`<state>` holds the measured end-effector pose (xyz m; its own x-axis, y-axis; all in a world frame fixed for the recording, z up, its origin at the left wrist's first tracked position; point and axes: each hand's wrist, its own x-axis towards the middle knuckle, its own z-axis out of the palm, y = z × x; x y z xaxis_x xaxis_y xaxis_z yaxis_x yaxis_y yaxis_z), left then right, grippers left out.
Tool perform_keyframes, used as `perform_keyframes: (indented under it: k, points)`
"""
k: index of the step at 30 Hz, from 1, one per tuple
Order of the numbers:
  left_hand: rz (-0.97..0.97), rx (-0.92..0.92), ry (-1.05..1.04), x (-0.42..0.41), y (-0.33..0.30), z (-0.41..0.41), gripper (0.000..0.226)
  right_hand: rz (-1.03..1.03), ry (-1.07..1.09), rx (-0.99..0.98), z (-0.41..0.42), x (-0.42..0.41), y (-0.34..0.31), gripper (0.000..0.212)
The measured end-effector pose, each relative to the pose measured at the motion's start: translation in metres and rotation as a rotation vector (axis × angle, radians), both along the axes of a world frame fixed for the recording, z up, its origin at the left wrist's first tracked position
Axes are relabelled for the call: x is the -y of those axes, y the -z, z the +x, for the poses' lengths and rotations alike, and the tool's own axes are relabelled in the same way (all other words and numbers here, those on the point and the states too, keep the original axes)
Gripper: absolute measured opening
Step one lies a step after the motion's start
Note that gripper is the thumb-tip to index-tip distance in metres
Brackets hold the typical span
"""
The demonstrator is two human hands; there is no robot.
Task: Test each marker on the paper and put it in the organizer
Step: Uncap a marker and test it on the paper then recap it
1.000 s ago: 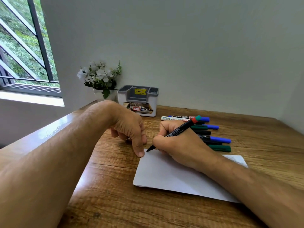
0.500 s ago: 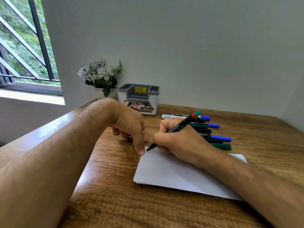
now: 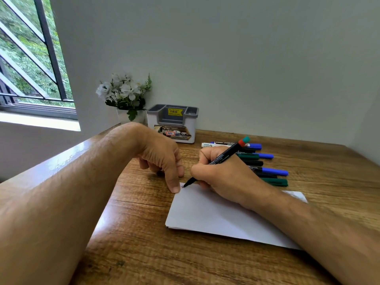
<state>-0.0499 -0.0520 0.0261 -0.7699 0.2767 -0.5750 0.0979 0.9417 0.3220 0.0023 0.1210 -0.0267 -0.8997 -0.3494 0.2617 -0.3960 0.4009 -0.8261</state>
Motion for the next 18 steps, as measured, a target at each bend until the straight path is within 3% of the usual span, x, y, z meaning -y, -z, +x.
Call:
perform_keyframes:
  k: [18]
  points:
    - [0.015, -0.014, 0.000, 0.0014, 0.0010, 0.0009, 0.026, -0.019, 0.007, -0.045, 0.0008, -0.0009, 0.0019, 0.034]
